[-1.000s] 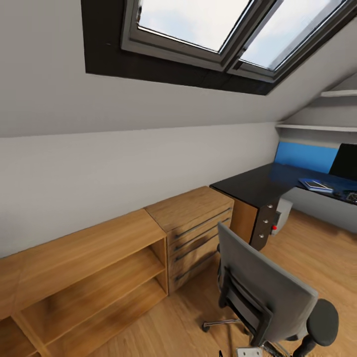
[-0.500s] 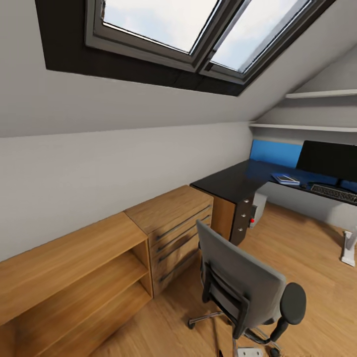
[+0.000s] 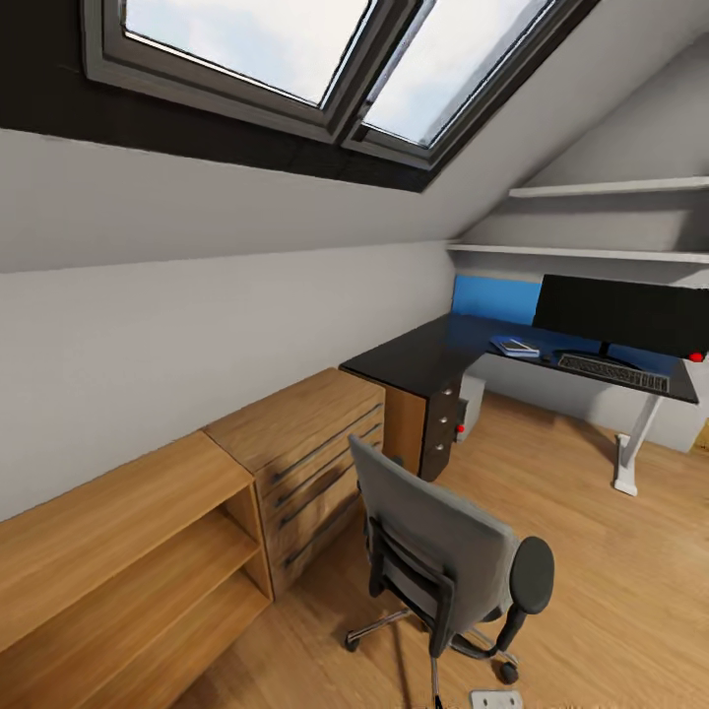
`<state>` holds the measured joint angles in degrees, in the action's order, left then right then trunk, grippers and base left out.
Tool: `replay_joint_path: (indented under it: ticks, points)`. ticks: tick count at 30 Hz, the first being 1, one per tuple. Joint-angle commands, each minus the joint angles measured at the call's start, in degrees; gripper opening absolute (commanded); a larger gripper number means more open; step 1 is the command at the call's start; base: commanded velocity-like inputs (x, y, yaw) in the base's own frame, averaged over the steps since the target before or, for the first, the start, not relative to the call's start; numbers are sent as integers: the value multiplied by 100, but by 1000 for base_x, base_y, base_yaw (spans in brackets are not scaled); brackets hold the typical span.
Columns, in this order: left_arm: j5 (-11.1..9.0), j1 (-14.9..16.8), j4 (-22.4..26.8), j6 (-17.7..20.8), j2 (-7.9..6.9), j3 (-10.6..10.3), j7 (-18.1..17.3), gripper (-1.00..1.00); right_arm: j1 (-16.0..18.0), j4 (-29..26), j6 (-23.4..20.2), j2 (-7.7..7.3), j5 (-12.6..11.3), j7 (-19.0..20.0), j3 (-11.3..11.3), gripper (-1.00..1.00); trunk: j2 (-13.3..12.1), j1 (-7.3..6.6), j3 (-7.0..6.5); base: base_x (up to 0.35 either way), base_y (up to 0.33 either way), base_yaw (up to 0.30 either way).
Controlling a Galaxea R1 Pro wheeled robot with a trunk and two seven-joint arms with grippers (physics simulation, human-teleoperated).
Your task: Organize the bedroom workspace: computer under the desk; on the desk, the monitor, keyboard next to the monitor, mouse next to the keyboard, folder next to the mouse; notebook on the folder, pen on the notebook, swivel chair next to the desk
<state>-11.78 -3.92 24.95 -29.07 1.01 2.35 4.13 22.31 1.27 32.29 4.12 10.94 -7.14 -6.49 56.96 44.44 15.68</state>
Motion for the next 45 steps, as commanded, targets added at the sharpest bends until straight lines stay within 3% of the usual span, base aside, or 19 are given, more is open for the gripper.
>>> replay_joint_path:
  ticks: [1, 15, 31, 45]
  points:
    - [18, -3, 11, -2, 6, 20, 9, 100, 6, 14, 22, 1, 60, -29, -46, 100, 5, 1, 6, 0, 0, -273]
    - [18, -3, 10, -2, 6, 20, 9, 100, 7, 11, 23, 1, 59, -30, -46, 100, 5, 1, 6, 0, 21, -273]
    - [18, -3, 10, -5, 5, 20, 9, 100, 9, 7, 23, -4, 60, -30, -46, 100, 5, 1, 6, 0, 235, -273]
    - [18, -3, 10, -10, 4, 20, 9, 100, 8, 6, 23, -7, 58, -30, -46, 100, 5, 1, 6, 0, 49, -273]
